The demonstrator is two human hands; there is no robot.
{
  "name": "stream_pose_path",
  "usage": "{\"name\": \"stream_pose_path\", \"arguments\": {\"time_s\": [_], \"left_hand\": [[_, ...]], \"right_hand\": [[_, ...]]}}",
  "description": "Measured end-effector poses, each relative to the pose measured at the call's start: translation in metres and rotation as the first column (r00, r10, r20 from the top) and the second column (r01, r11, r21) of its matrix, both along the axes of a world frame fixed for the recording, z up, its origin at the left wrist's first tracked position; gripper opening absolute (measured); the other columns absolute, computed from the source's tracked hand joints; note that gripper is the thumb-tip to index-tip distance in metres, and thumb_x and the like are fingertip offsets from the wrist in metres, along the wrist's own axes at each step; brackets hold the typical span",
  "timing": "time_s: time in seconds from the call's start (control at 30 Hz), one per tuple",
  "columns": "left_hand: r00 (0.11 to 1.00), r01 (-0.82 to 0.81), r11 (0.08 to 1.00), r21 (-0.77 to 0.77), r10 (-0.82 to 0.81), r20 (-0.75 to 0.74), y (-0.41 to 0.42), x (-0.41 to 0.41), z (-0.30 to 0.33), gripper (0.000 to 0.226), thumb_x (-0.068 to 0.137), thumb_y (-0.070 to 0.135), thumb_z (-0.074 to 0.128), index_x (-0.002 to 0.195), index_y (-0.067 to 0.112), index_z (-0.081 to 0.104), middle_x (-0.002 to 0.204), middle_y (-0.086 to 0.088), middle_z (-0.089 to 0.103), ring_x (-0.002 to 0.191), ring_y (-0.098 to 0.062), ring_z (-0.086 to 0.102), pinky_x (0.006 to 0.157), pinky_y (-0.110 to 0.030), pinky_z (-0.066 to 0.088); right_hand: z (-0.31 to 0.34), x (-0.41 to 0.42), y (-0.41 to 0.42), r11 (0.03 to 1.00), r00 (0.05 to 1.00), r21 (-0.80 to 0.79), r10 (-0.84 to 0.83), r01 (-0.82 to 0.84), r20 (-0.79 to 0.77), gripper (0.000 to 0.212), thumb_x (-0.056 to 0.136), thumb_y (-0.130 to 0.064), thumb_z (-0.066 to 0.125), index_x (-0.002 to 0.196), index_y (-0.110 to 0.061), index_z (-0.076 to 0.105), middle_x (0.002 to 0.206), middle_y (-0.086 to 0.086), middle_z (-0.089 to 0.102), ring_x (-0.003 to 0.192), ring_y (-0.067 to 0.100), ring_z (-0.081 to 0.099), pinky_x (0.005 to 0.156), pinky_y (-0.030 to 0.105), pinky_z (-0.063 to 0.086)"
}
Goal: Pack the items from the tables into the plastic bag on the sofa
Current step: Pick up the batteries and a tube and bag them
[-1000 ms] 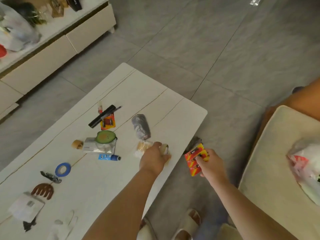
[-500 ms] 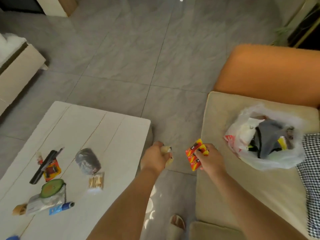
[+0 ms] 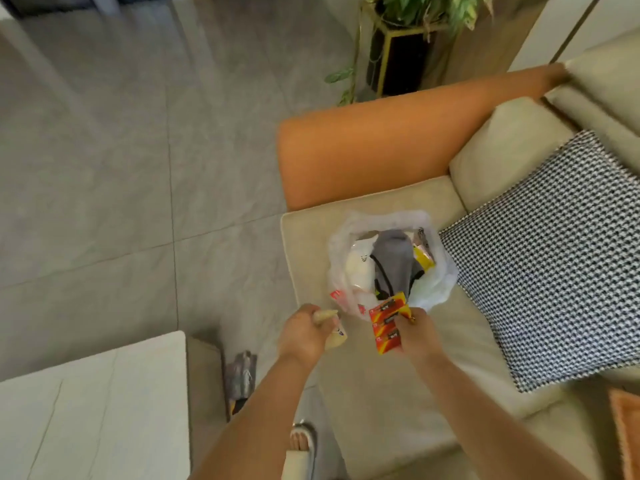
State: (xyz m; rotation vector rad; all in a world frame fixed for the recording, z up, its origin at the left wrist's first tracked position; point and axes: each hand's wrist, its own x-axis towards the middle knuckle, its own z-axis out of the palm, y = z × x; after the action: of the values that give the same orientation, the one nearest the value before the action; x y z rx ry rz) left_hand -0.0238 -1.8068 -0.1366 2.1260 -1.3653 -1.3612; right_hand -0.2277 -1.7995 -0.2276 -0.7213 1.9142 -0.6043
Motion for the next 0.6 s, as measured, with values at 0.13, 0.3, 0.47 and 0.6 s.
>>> {"name": "stream_pose_path", "arguments": {"time_s": [0.13,0.3,0.47,0.6], "left_hand": [[0.988,0.157,0.988,-0.003,-0.157,-0.009,-0.033,-0.042,-0.002,0.034,0.088,0.034,0.063,0.114,0.012,0.059,0.111,-0.007,0.067,0.105,-0.026,0.061,0.082,-0.026,0.045],[0.963,0.266,0.964,-0.024,-0.267,-0.037,-0.083,-0.085,-0.015,0.028,0.086,0.028,0.065,0.110,0.016,0.058,0.110,-0.010,0.067,0.102,-0.029,0.063,0.088,-0.038,0.053],[0.918,0.397,0.912,-0.098,-0.397,0.022,-0.137,-0.110,-0.027,0.038,0.091,0.023,0.055,0.128,0.019,0.049,0.121,-0.005,0.061,0.111,-0.026,0.059,0.090,-0.033,0.047],[0.907,0.421,0.898,-0.125,-0.421,0.030,-0.171,-0.117,-0.042,0.041,0.090,0.019,0.053,0.131,0.022,0.047,0.126,-0.003,0.057,0.113,-0.025,0.057,0.096,-0.038,0.048]], "right_hand": [[0.057,-0.011,-0.003,0.992,0.992,0.011,-0.126,0.126,-0.029,0.018,0.085,-0.018,0.056,0.100,-0.008,0.059,0.094,0.015,0.067,0.088,0.035,0.066,0.082,0.053,0.055],[0.071,-0.028,-0.028,0.964,0.964,0.022,-0.266,0.266,0.007,0.023,0.085,-0.013,0.064,0.106,-0.004,0.058,0.096,0.016,0.065,0.086,0.034,0.068,0.075,0.047,0.059],[0.053,-0.040,-0.067,0.921,0.919,-0.013,-0.389,0.390,0.062,0.031,0.086,-0.006,0.062,0.116,-0.003,0.052,0.097,0.016,0.062,0.087,0.033,0.065,0.082,0.050,0.056],[0.032,-0.045,-0.102,0.895,0.894,-0.042,-0.441,0.445,0.078,0.037,0.089,-0.001,0.053,0.125,-0.004,0.045,0.108,0.021,0.062,0.095,0.036,0.063,0.088,0.053,0.053]]}}
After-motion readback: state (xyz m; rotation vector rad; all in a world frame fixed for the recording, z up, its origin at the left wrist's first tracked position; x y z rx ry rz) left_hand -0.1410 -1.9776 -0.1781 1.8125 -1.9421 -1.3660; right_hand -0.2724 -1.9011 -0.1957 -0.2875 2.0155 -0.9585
